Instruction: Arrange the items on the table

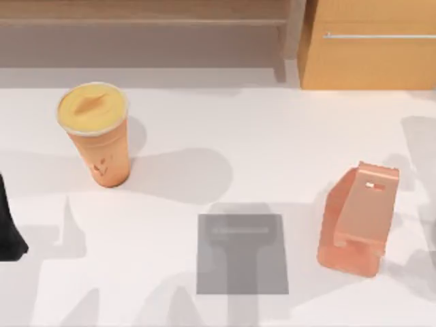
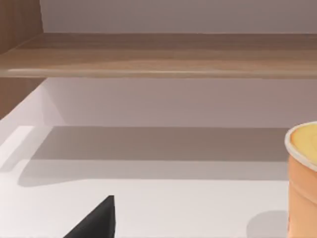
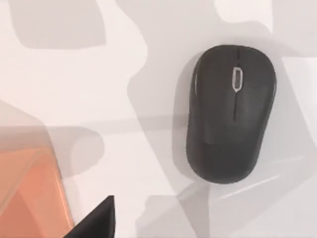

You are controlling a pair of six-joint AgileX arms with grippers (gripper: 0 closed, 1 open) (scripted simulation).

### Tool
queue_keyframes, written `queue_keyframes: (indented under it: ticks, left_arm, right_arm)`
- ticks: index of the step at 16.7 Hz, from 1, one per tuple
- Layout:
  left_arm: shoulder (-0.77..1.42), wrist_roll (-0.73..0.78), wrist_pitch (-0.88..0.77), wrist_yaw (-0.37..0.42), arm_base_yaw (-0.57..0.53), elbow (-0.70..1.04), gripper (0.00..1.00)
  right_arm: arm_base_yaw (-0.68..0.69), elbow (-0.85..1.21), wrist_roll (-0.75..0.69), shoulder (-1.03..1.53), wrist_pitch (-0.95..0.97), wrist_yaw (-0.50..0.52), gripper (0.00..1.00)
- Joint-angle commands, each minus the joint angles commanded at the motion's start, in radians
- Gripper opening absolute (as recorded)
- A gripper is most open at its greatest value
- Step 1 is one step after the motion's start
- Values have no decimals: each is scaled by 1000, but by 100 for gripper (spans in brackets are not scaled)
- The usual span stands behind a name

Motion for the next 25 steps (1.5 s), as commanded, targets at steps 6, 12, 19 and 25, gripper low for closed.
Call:
queue_keyframes:
  ticks: [6,12,19,25]
  left_arm:
    - [0,0,0,0,0,0,100]
    - [0,0,0,0,0,0,100]
    - [0,0,0,0,0,0,100]
    - [0,0,0,0,0,0,100]
  right_arm:
    - [-1,118,53,143,-109,1,100]
    - [0,102,53,148,-90,0,100]
    - [0,-65,57,262,204,1,100]
    - [1,-97,58,284,247,1,100]
